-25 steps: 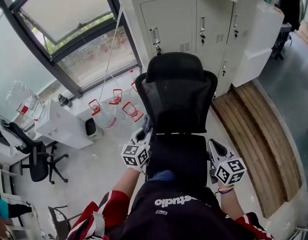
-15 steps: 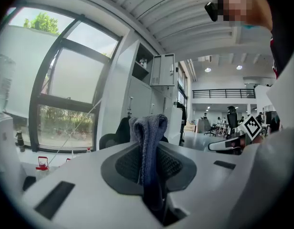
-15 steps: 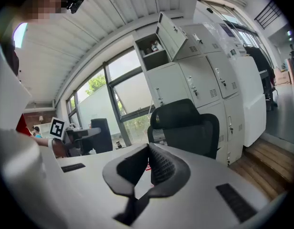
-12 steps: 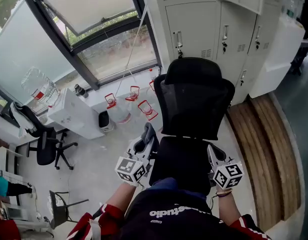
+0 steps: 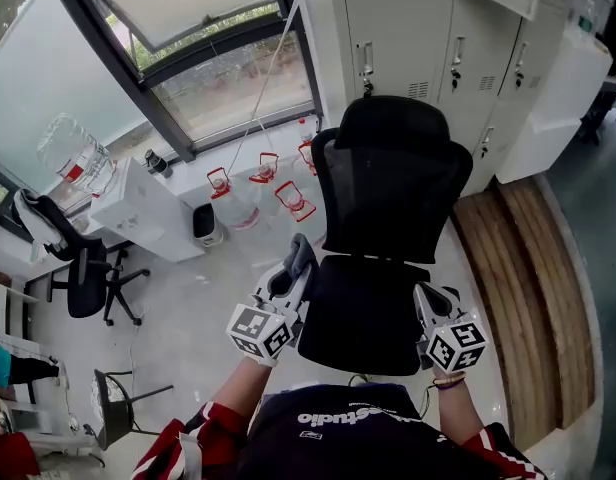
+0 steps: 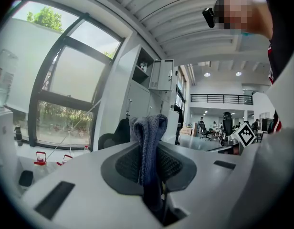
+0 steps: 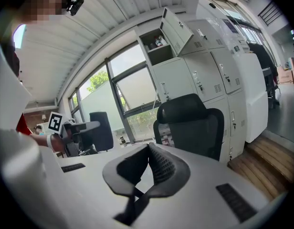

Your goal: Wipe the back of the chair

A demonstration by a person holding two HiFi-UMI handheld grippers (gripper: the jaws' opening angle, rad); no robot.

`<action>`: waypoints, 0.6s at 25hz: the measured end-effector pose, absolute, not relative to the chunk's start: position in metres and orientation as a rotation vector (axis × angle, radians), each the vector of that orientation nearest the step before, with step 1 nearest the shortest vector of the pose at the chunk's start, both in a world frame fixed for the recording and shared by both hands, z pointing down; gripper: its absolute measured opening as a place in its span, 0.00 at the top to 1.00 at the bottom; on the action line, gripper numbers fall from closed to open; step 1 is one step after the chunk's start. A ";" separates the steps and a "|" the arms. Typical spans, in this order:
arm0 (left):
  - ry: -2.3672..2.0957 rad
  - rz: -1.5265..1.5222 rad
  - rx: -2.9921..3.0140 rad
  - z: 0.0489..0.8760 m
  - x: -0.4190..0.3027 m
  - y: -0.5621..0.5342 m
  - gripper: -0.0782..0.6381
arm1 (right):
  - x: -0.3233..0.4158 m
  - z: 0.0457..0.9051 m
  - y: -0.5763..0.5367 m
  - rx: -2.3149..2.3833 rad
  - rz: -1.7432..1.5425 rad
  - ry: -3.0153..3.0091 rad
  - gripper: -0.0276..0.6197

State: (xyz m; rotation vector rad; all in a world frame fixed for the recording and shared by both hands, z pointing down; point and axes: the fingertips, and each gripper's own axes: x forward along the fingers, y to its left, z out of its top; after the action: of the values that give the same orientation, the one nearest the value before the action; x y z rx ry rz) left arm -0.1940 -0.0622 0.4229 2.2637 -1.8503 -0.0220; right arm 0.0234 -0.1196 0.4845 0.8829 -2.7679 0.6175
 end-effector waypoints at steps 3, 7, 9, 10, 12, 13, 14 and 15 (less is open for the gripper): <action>-1.844 -0.046 2.290 0.416 -0.198 -0.031 0.81 | 0.011 0.475 -0.089 0.871 0.582 -2.778 0.93; -1.842 -0.112 2.309 0.403 -0.205 0.032 0.81 | -0.007 0.459 -0.027 0.845 0.536 -2.794 0.93; -1.846 -0.135 2.314 0.399 -0.211 0.071 0.81 | -0.020 0.454 0.014 0.822 0.519 -2.801 0.93; -1.845 -0.137 2.319 0.399 -0.213 0.092 0.81 | -0.026 0.452 0.036 0.808 0.502 -2.807 0.93; -1.841 -0.132 2.337 0.399 -0.216 0.133 0.81 | -0.035 0.446 0.082 0.790 0.464 -2.816 0.93; -1.837 -0.133 2.347 0.398 -0.216 0.151 0.81 | -0.037 0.444 0.103 0.791 0.452 -2.817 0.93; -1.830 -0.140 2.356 0.398 -0.215 0.169 0.81 | -0.036 0.443 0.123 0.800 0.444 -2.816 0.93; -1.819 -0.152 2.365 0.397 -0.214 0.186 0.81 | -0.034 0.443 0.142 0.816 0.436 -2.812 0.93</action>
State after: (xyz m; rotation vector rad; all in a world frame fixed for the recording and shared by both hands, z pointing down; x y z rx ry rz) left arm -0.2136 0.1859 0.3972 2.3650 -1.8195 -0.1517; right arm -0.0338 0.1423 0.4429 0.8157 -2.8117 0.4364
